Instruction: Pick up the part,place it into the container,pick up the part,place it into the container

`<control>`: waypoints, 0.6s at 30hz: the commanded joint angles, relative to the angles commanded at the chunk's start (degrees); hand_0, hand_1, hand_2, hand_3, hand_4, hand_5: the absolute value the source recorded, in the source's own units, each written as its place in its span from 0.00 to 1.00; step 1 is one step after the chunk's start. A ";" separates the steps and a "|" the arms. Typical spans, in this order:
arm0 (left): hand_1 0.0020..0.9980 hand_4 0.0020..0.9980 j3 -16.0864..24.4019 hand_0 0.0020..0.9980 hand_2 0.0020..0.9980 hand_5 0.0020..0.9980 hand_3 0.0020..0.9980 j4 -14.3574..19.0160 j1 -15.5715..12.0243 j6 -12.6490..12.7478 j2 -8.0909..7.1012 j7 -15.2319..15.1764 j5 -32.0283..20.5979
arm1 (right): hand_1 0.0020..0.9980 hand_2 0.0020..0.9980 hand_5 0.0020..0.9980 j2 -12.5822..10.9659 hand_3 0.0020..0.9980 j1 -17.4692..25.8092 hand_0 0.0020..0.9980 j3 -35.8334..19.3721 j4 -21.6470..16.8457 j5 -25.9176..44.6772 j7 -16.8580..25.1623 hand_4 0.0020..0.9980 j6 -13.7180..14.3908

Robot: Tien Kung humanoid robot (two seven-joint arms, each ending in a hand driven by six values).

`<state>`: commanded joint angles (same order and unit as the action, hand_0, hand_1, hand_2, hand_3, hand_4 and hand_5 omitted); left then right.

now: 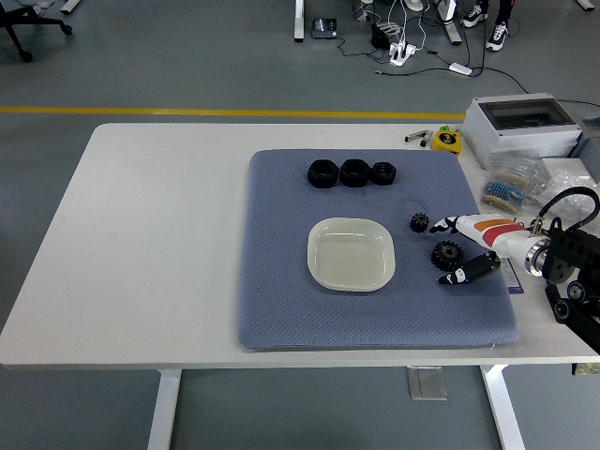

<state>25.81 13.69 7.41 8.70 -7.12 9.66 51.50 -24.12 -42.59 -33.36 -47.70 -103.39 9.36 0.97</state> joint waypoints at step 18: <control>0.71 0.69 -0.25 0.71 0.75 0.66 0.66 0.08 0.32 -0.04 0.01 0.02 -0.23 | 0.52 0.58 0.47 2.04 0.53 -1.93 0.40 3.16 7.06 3.16 1.71 0.78 1.47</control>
<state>25.56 13.77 7.72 8.66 -7.10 9.68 51.27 -22.09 -44.52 -30.20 -40.65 -100.23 11.07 2.44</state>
